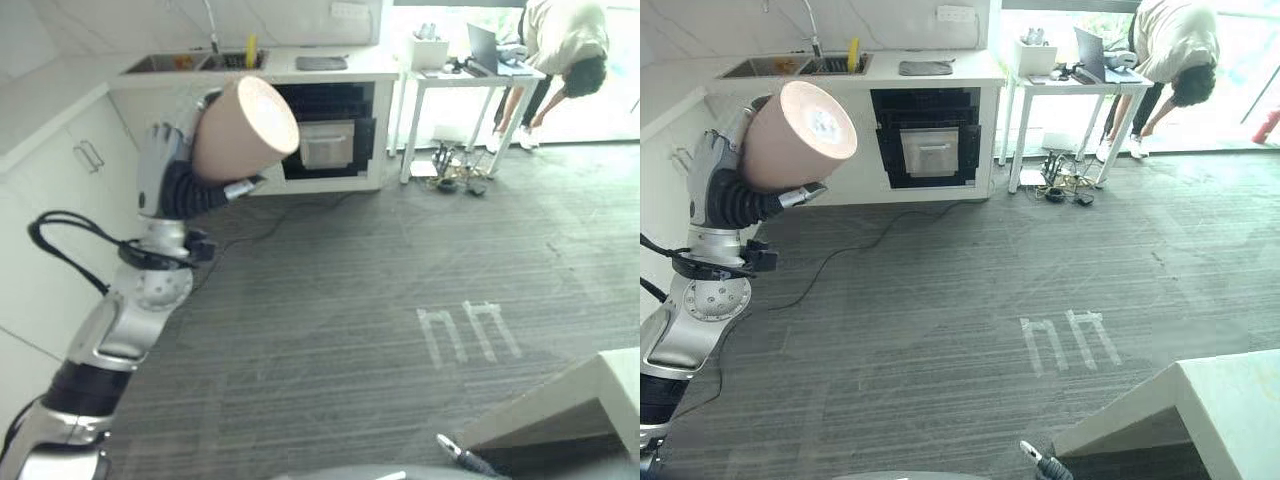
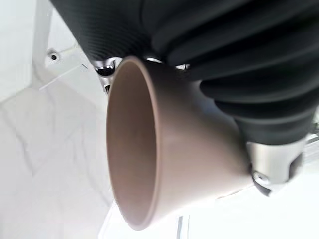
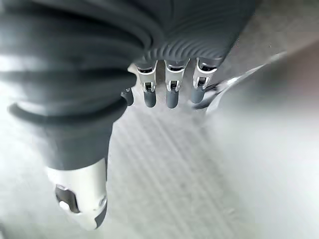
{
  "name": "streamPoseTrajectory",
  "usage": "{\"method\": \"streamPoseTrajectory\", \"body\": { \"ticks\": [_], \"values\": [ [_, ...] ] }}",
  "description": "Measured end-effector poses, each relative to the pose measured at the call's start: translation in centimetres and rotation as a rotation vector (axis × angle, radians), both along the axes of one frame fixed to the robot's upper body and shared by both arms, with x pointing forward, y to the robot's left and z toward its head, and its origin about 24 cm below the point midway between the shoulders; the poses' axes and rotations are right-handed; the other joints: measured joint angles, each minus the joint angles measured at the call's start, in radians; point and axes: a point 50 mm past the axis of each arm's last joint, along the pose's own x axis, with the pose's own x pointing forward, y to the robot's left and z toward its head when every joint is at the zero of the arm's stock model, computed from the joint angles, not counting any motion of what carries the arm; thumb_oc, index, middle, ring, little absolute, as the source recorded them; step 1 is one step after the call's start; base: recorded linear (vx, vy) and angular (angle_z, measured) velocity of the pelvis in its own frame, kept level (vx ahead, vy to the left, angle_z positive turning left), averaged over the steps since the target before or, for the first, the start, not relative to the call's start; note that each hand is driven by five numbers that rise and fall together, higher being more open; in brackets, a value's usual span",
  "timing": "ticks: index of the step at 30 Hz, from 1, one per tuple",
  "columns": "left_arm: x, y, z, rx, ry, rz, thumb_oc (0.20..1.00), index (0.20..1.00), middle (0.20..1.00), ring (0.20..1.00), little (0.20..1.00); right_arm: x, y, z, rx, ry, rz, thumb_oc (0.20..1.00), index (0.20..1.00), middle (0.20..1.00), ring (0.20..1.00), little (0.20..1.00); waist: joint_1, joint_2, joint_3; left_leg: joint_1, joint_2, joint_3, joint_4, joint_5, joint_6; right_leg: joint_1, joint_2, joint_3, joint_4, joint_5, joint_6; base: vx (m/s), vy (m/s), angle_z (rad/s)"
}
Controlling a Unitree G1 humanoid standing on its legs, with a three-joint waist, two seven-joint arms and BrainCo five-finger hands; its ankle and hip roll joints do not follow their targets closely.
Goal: Place the dishes in the dishwasher.
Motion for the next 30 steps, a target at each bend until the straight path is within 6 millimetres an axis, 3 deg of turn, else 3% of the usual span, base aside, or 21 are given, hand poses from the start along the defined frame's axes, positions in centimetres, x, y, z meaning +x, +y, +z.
{"method": "streamPoseTrajectory", "body": {
  "ticks": [1,2,3,4,5,6,7,8,10,12,13,22,23,28,30],
  "values": [
    [0.0,0.6,-0.6,-0.020,0.033,0.023,0.200,0.200,0.200,0.200,0.200,-0.8,-0.3,-0.1,0.009,0.023,0.006,1.000,1.000,1.000,1.000,1.000,0.019,-0.010,0.004,0.056,-0.013,-0.006,-0.023,0.024,0.003,0.040,-0.011,-0.038,-0.001,-0.032,0.041,0.06,-0.092,0.50],
    [-0.1,0.8,-0.3,-0.025,0.022,0.034,0.200,0.200,0.200,0.200,0.200,-0.7,0.0,-0.1,0.022,0.021,0.013,1.000,1.000,1.000,1.000,1.000,0.021,-0.014,0.007,0.054,-0.006,-0.011,-0.037,0.015,-0.010,0.037,-0.004,-0.032,-0.004,-0.063,0.046,-0.02,0.010,0.04],
    [-0.1,0.9,-0.6,-0.030,0.033,0.039,0.200,0.200,0.200,0.200,0.200,-0.8,0.1,-0.1,0.042,0.014,0.016,1.000,1.000,1.000,1.000,1.000,0.027,0.001,0.014,0.056,0.001,-0.012,-0.037,0.023,-0.026,0.051,0.010,-0.035,0.001,-0.097,0.012,-0.07,0.117,0.11],
    [-0.1,0.8,-0.7,-0.036,0.032,0.033,0.200,0.200,0.200,0.200,0.200,-0.9,-0.3,-0.1,0.038,0.015,0.017,1.000,1.000,1.000,1.000,1.000,0.027,0.011,0.013,0.056,0.012,-0.014,-0.038,0.025,-0.031,0.053,0.020,-0.035,0.001,-0.098,0.010,-0.09,0.153,0.83],
    [0.3,-0.2,-0.5,-0.070,0.009,-0.020,0.200,0.200,0.200,0.200,0.200,-1.8,-1.5,0.1,0.047,0.007,-0.011,1.000,1.000,1.000,1.000,1.000,-0.015,0.032,0.017,-0.004,0.019,-0.013,-0.045,0.042,-0.064,0.057,0.018,-0.126,0.001,-0.098,-0.011,-0.04,0.210,1.25],
    [0.3,-0.8,-0.3,-0.083,-0.015,-0.058,0.200,0.200,0.200,0.200,0.200,-2.2,-2.5,0.4,0.032,0.019,-0.016,1.000,1.000,1.000,1.000,1.000,-0.024,0.056,0.020,-0.028,0.040,0.050,-0.044,0.030,-0.045,0.039,0.016,-0.158,0.002,-0.098,-0.016,0.04,0.156,1.12],
    [-0.2,-1.1,-0.2,-0.072,-0.028,-0.076,0.200,0.200,0.200,0.200,0.200,-2.7,-4.3,0.7,0.000,0.038,-0.063,1.000,1.000,1.000,1.000,1.000,-0.018,0.081,0.020,-0.018,0.041,0.103,-0.038,0.023,-0.036,0.030,-0.003,-0.149,0.002,-0.092,-0.013,0.07,0.192,0.25],
    [-0.3,-1.2,0.0,-0.070,-0.039,-0.089,0.200,0.200,0.200,0.200,0.200,-2.3,-4.5,0.8,0.001,0.023,-0.092,1.000,1.000,1.000,1.000,1.000,-0.024,0.085,0.019,-0.004,0.046,0.108,-0.045,0.028,-0.042,0.045,-0.003,-0.142,0.001,-0.097,-0.008,0.06,0.126,-0.18],
    [-0.4,-1.4,0.1,-0.068,-0.047,-0.097,0.200,0.200,0.200,0.200,0.200,-2.6,-3.9,0.6,0.019,0.025,-0.093,1.000,1.000,1.000,1.000,1.000,-0.032,0.064,0.015,0.010,0.026,0.108,-0.045,0.038,-0.043,0.054,-0.017,-0.133,0.001,-0.107,0.006,0.02,0.061,-0.06],
    [-0.1,-1.0,0.3,-0.074,-0.041,-0.062,0.200,0.200,0.200,0.200,0.200,-3.4,-0.8,-0.1,0.097,0.046,-0.012,1.000,1.000,1.000,1.000,1.000,-0.034,0.013,0.006,0.007,0.014,0.097,-0.038,0.058,-0.035,0.055,-0.023,-0.143,0.001,-0.099,0.018,0.03,0.018,0.08],
    [-0.1,-1.0,0.3,-0.075,-0.037,-0.059,0.200,0.200,0.200,0.200,0.200,-3.2,-0.8,-0.1,0.101,0.043,-0.008,1.000,1.000,1.000,1.000,1.000,-0.030,0.007,0.005,0.007,0.014,0.097,-0.038,0.058,-0.034,0.058,-0.020,-0.144,0.001,-0.099,0.018,0.05,0.012,0.02],
    [0.1,-1.2,-0.1,-0.068,0.009,-0.067,0.200,0.200,0.200,0.200,0.200,-3.1,-1.2,0.0,0.123,0.047,0.054,1.000,1.000,1.000,1.000,1.000,-0.031,0.013,0.000,0.031,0.044,0.100,-0.044,0.057,-0.045,0.073,0.006,-0.136,0.001,-0.107,0.012,0.02,-0.009,-0.01],
    [0.1,-1.2,-0.1,-0.067,0.009,-0.068,0.200,0.200,0.200,0.200,0.200,-4.0,-1.4,0.0,0.125,0.065,0.048,1.000,1.000,1.000,1.000,1.000,-0.037,0.024,-0.046,0.032,0.053,0.100,-0.044,0.064,-0.053,0.071,0.016,-0.133,0.001,-0.101,0.001,0.05,-0.023,0.01],
    [2.0,-2.5,-3.6,-0.081,0.171,-0.064,0.200,0.200,0.200,0.200,0.200,-1.7,-1.7,0.1,0.075,0.085,0.070,1.000,1.000,1.000,1.000,1.000,-0.077,0.023,-0.073,0.039,0.074,0.105,-0.044,0.065,-0.060,0.074,0.041,-0.109,0.001,-0.103,-0.008,0.15,-0.103,-0.06],
    [2.1,-2.3,-3.6,-0.079,0.189,-0.049,0.200,0.200,0.200,0.200,0.200,-2.6,-1.4,-0.1,0.080,0.139,0.060,1.000,1.000,1.000,1.000,1.000,-0.076,0.026,-0.073,0.039,0.085,0.106,-0.044,0.065,-0.062,0.074,0.052,-0.109,0.001,-0.107,-0.013,0.15,-0.129,0.00]
  ]
}}
